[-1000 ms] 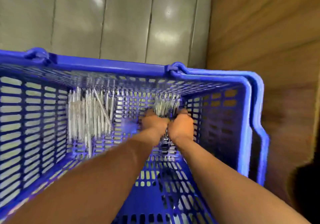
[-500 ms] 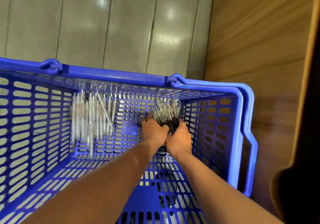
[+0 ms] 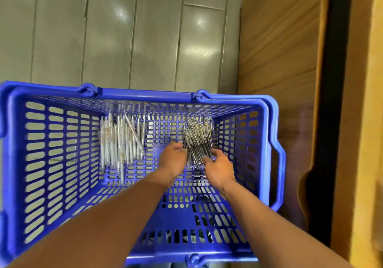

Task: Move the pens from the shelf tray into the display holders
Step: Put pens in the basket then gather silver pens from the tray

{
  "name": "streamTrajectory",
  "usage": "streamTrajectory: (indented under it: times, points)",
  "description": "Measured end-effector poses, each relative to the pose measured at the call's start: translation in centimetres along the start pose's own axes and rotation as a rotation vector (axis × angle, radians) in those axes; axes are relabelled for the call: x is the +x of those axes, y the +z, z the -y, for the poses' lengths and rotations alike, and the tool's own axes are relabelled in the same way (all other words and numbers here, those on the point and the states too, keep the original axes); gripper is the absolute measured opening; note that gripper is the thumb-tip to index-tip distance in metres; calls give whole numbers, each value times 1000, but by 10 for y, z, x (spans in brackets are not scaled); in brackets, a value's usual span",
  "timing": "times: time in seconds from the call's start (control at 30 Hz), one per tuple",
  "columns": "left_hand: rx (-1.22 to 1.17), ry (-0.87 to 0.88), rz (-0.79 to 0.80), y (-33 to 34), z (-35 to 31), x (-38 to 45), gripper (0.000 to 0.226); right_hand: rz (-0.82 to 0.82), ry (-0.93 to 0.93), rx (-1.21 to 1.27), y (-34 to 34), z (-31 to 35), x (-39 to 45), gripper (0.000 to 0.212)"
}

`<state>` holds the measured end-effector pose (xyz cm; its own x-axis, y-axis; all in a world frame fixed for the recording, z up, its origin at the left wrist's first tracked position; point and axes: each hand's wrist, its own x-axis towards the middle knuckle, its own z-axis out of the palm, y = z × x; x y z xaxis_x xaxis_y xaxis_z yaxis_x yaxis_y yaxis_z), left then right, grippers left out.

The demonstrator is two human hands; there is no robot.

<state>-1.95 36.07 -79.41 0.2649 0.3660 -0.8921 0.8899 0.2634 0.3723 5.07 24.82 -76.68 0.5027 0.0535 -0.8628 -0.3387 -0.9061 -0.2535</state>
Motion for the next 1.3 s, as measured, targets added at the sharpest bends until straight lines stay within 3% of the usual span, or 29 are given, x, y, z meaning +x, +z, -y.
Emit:
streamTrajectory:
  times: [0.13, 0.27, 0.43, 0.57, 0.77, 1.0, 1.3]
  points:
    - [5, 0, 80, -30, -18, -57, 22, 34, -23, 59, -40, 10, -40, 40]
    - [-114, -31, 48, -67, -62, -151, 18, -6, -51, 160, -95, 34, -117, 22]
    - [-212, -44, 54, -120, -135, -299, 20, 58, -86, 437, -176, 78, -250, 30]
    - [-276, 19, 104, -161, -193, -405, 23, 72, -104, 631, -235, 103, -354, 22]
    - [-342, 186, 216, -195, -260, -526, 12, -34, -144, 944, -308, 119, -489, 15]
    - [-217, 358, 452, -159, -312, -629, 14, -223, -261, 1247, -359, 79, -624, 22]
    - [68, 380, 784, -32, -287, -747, 16, -574, -231, 1415, -356, -71, -725, 19]
